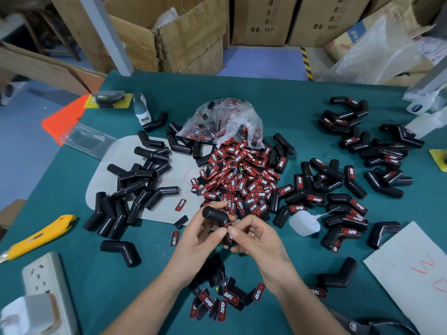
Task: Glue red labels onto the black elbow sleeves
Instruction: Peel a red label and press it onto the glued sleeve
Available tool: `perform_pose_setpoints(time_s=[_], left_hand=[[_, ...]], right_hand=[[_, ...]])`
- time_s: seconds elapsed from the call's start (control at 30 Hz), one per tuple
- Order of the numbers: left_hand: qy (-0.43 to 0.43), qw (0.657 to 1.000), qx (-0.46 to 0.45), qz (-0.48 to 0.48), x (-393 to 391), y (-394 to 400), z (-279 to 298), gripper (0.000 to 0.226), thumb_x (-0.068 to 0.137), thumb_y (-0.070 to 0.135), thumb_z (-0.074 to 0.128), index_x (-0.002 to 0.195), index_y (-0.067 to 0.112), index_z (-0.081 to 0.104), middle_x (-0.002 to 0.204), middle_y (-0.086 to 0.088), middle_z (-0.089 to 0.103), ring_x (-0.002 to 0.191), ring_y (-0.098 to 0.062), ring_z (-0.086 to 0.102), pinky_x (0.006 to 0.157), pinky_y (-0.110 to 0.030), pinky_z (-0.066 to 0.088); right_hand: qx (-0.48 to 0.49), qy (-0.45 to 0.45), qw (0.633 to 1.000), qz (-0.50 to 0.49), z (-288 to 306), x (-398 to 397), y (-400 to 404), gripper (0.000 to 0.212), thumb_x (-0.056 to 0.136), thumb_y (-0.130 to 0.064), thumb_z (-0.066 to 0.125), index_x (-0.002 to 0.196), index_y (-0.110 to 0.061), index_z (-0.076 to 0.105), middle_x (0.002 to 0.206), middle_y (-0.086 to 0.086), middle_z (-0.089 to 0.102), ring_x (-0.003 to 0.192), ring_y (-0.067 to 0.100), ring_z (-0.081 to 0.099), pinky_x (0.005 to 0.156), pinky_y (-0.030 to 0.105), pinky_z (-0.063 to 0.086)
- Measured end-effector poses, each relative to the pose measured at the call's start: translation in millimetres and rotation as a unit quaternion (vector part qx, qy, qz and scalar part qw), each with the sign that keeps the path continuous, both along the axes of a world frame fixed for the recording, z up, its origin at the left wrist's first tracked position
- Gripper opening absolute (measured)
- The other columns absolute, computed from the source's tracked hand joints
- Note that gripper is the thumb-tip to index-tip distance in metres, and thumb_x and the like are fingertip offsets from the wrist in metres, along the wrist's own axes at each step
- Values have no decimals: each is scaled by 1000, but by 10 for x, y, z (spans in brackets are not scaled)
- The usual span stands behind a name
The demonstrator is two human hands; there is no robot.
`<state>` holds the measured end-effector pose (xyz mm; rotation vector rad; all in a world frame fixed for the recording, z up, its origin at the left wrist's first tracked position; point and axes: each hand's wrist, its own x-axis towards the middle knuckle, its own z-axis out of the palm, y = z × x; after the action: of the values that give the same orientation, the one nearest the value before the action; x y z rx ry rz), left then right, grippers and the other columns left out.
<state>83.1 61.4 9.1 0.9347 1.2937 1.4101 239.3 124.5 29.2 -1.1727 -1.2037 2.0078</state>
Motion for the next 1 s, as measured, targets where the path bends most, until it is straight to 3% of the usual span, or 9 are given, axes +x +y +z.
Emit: perform_pose_setpoints(time_s=[0.2, 0.5, 0.63, 0.77, 1.0], left_hand=[[-10, 1000, -7, 2, 17, -10, 6, 44, 100, 8, 63, 134, 36, 64, 123, -8, 72, 117, -16, 67, 100, -23, 51], [4, 1000, -9, -2, 10, -5, 6, 47, 101, 8, 61, 136, 39, 63, 125, -6, 72, 117, -14, 68, 99, -21, 50], [3, 1000, -5, -1, 3, -9, -1, 42, 101, 17, 65, 137, 39, 62, 126, -6, 72, 118, -14, 67, 99, -22, 50], [1, 1000, -5, 1, 10, -5, -12, 45, 101, 12, 64, 136, 41, 63, 124, -2, 73, 118, -12, 67, 100, -19, 49], [-53, 998, -16, 36, -33, 3, -93, 45, 98, 27, 70, 141, 30, 60, 128, -11, 71, 121, -26, 67, 96, -34, 56]], right_hand=[[-3, 4, 1000, -2, -16, 2, -4, 13, 95, -12, 75, 85, -10, 68, 99, 6, 76, 85, 16, 71, 75, 25, 56], [-5, 16, 1000, -3, -22, 2, -3, 19, 85, -28, 79, 85, -12, 68, 99, 7, 77, 86, 17, 72, 75, 25, 56], [-2, 13, 1000, 3, -36, 8, 4, 21, 85, -30, 80, 86, -13, 69, 102, 6, 78, 88, 18, 72, 76, 26, 56], [3, 11, 1000, 5, -42, 15, 2, 18, 86, -31, 80, 85, -16, 70, 103, 7, 78, 88, 19, 73, 77, 26, 56], [23, 23, 999, -25, -38, 9, -3, 13, 93, -30, 76, 92, -18, 70, 100, 3, 76, 89, 20, 73, 77, 30, 58]])
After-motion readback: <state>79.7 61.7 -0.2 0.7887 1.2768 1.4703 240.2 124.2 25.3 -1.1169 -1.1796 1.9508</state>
